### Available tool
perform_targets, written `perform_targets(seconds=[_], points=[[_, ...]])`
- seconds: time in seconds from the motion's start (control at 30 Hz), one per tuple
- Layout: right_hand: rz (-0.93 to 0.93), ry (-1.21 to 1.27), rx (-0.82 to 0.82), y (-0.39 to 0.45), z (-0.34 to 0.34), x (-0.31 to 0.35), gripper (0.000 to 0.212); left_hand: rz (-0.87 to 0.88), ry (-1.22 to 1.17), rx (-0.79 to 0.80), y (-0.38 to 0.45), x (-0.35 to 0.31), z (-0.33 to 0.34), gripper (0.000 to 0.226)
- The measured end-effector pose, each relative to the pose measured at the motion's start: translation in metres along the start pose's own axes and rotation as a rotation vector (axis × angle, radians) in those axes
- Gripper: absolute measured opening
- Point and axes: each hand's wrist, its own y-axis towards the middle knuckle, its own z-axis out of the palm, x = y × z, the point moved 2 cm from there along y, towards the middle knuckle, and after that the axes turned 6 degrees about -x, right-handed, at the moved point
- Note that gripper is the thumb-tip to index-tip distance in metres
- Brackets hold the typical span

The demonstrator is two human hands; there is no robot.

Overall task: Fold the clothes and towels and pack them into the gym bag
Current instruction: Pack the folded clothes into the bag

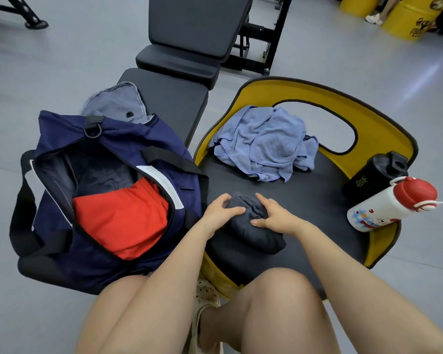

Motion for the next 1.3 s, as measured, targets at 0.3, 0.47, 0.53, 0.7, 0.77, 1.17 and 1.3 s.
perform_targets(seconds=[0.3,0.47,0.53,0.7,0.77,1.17,1.3], points=[[-0.213,0.131,0.072,-0.036,-0.024,0.050,0.047,0.148,-0.115,0.024,-0.050,-0.026,-0.036,0.018],[-0.305,0.157,-0.005,-0.052,-0.015,0.086,0.032,0.241,-0.170,-0.057,-0.076,-0.036,-0.066,0.017],[-0.339,0.165,-0.038,-0.058,-0.009,0.101,0.032,0.264,-0.192,-0.124,-0.084,-0.037,-0.078,0.020],[-0.400,0.203,-0.135,-0.068,0.005,0.141,0.033,0.366,-0.236,-0.317,-0.104,-0.042,-0.111,0.026],[-0.427,0.249,-0.176,-0.071,0.010,0.157,0.032,0.423,-0.251,-0.402,-0.113,-0.048,-0.127,0.020],[-0.395,-0.029,-0.401,-0.069,0.070,0.245,0.055,0.209,0.499,-0.954,-0.144,0.000,-0.224,0.054],[-0.387,-0.222,-0.472,-0.061,0.097,0.262,0.050,0.102,0.452,-0.802,-0.147,0.011,-0.228,0.078]])
